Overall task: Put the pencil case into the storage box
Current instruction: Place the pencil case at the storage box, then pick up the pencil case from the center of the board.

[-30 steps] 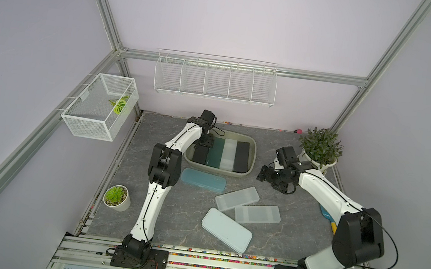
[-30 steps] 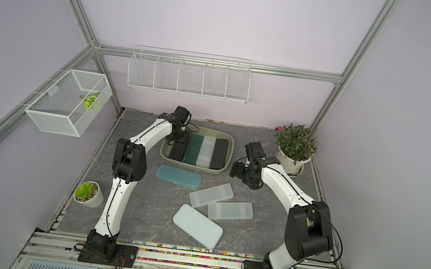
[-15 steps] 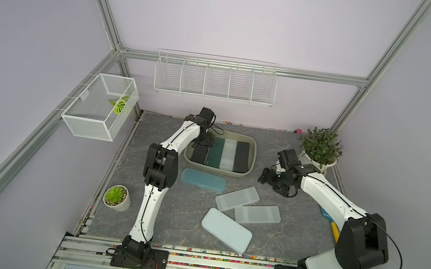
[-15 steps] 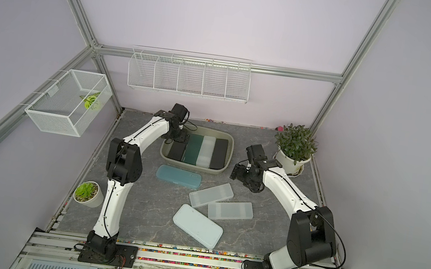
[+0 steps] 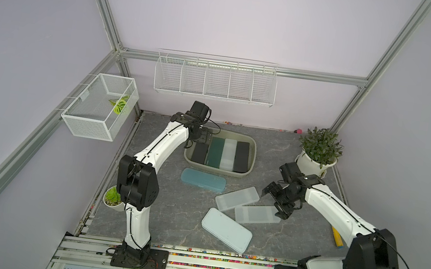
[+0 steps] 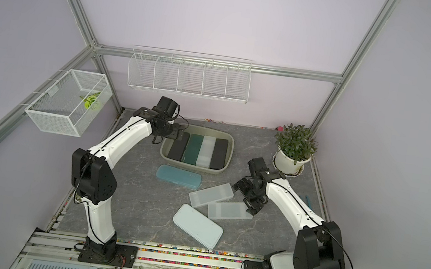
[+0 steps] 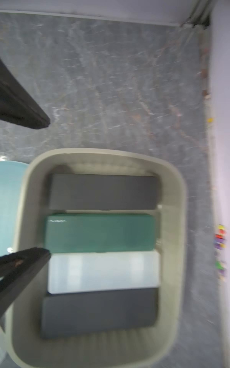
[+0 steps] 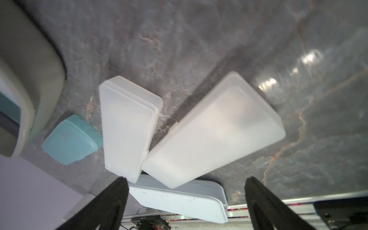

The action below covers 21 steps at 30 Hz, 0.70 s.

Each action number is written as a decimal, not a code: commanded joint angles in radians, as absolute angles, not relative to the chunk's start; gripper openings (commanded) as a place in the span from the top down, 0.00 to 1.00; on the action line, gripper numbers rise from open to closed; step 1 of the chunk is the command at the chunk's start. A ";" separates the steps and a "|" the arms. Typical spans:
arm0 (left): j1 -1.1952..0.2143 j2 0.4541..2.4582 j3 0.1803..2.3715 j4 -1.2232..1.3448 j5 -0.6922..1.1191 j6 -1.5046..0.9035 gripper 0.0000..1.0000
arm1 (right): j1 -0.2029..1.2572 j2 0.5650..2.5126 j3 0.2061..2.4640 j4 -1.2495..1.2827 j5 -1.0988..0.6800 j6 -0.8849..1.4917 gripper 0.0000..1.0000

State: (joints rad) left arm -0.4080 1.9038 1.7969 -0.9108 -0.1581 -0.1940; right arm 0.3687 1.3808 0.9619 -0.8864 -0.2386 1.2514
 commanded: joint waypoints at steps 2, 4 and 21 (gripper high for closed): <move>-0.408 1.813 1.691 -0.929 -0.183 -0.235 0.02 | 0.406 1.310 0.886 -0.849 -0.215 1.521 0.03; -0.408 1.785 1.657 -0.935 -0.191 -0.238 0.02 | 0.429 1.307 0.866 -0.809 -0.201 1.577 0.02; -0.407 1.722 1.581 -0.965 -0.221 -0.244 0.02 | 0.537 1.493 0.837 -0.667 -0.212 1.721 0.01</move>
State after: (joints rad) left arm -0.4088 1.7462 1.5951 -0.9531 -0.2066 -0.2344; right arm 0.5220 1.4757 0.8658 -0.6838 -0.2111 1.6783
